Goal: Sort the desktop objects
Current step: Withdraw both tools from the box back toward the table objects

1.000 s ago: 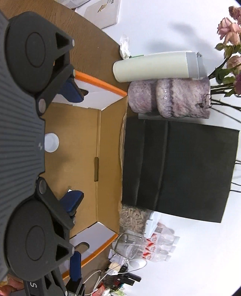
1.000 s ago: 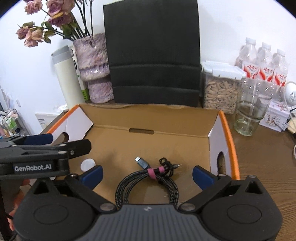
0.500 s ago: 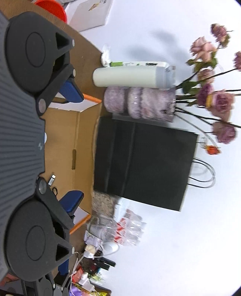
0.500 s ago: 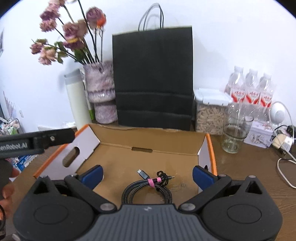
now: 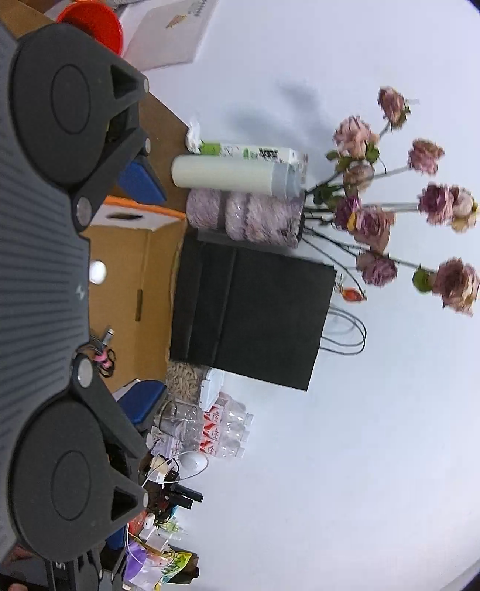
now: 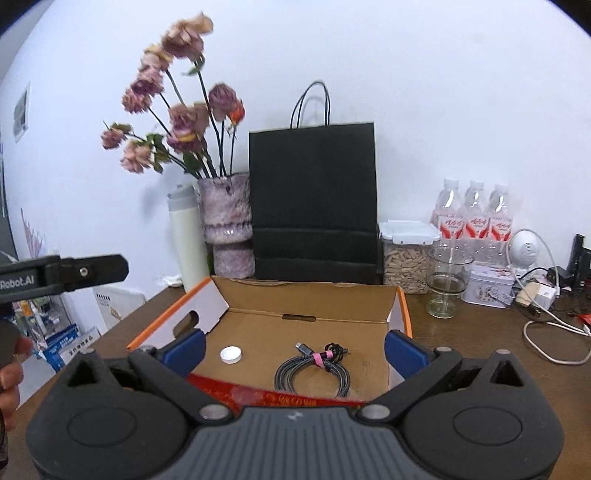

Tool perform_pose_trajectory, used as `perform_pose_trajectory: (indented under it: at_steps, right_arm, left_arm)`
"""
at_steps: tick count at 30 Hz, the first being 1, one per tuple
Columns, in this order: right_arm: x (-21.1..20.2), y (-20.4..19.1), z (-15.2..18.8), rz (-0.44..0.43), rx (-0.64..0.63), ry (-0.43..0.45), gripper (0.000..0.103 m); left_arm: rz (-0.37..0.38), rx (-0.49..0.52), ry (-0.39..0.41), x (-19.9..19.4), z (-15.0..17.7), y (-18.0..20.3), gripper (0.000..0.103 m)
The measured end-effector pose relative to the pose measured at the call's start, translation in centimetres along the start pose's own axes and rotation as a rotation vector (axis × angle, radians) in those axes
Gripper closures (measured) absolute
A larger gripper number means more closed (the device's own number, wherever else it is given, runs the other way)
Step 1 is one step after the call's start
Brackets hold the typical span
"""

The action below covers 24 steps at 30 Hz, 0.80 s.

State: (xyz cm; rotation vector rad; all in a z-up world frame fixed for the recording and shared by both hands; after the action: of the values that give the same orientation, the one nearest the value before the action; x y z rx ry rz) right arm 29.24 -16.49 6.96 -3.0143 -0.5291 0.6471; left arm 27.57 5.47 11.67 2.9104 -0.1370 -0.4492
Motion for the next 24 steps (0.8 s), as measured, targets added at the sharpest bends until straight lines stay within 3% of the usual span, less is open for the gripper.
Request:
perform_pose_trajectory:
  at_steps: [10, 24]
  right_arm:
    - [-4.4, 0.1, 5.1, 0.006, -0.008, -0.062, 0.000]
    - [-7.8, 0.3, 11.5, 0.021, 0.020, -0.105, 0.000]
  left_arm:
    - [-0.126, -0.062, -0.072, -4.2, 4.3, -3.7, 0.000]
    - [-0.236, -0.010, -0.157, -8.4, 9.2, -5.9, 0.000]
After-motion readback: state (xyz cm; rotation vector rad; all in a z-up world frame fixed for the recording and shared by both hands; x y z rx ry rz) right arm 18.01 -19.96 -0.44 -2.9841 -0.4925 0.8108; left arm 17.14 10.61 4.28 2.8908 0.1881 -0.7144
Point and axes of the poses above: each gripper's, at about its wrist camera, not at the fingertips, and x roughly the way its jaws point, y to its right, z to its underside, the point moved 3 cm from there along x, roughly the way its jaws point
